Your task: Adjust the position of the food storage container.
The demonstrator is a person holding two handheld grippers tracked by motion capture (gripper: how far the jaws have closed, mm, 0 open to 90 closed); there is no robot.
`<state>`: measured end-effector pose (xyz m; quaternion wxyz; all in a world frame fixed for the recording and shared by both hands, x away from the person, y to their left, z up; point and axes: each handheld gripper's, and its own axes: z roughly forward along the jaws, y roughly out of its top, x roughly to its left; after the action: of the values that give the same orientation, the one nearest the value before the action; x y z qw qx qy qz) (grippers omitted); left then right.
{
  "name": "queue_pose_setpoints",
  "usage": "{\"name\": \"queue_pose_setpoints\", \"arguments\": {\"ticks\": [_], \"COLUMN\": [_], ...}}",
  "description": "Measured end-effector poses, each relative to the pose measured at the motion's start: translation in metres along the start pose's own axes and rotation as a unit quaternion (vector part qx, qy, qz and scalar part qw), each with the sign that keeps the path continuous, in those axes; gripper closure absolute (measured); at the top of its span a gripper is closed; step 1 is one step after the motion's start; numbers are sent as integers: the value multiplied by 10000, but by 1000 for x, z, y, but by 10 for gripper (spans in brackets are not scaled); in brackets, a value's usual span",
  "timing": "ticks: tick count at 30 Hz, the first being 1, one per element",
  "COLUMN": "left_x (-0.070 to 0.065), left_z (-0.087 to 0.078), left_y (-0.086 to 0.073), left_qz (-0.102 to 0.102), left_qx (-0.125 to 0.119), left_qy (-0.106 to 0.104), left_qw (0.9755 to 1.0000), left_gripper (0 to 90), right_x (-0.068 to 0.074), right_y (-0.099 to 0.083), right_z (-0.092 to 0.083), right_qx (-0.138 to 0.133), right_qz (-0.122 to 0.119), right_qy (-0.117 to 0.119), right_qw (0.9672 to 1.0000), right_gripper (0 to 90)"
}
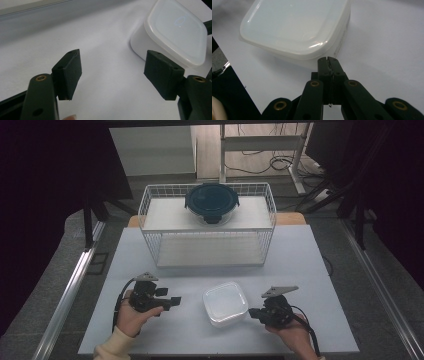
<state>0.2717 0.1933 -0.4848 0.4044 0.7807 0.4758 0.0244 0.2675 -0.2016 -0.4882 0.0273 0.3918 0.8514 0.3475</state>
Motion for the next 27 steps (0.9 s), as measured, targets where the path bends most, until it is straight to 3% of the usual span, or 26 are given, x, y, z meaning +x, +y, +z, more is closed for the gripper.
{"name": "queue_pose_setpoints", "arguments": {"ticks": [7, 12, 21, 27], "left_x": [2, 3, 3, 4], "left_z": [-1, -1, -1, 0], "left_y": [0, -1, -1, -2], "left_qz": [-26, -40, -21, -21], "left_qx": [-5, -20, 5, 18], "left_qy": [19, 29, 40, 46], "left_qw": [10000, 10000, 10000, 10000], "left_gripper": [298, 298, 299, 298], "right_x": [-2, 3, 5, 10], "right_y": [2, -1, 0, 1], "right_z": [3, 1, 2, 6], "right_qx": [-20, 91, 67, 117], "right_qz": [101, 29, 175, 123], "right_qy": [-40, 64, 297, 392], "right_qw": [9999, 9999, 9994, 9991], "right_gripper": [894, 894, 894, 894]}}
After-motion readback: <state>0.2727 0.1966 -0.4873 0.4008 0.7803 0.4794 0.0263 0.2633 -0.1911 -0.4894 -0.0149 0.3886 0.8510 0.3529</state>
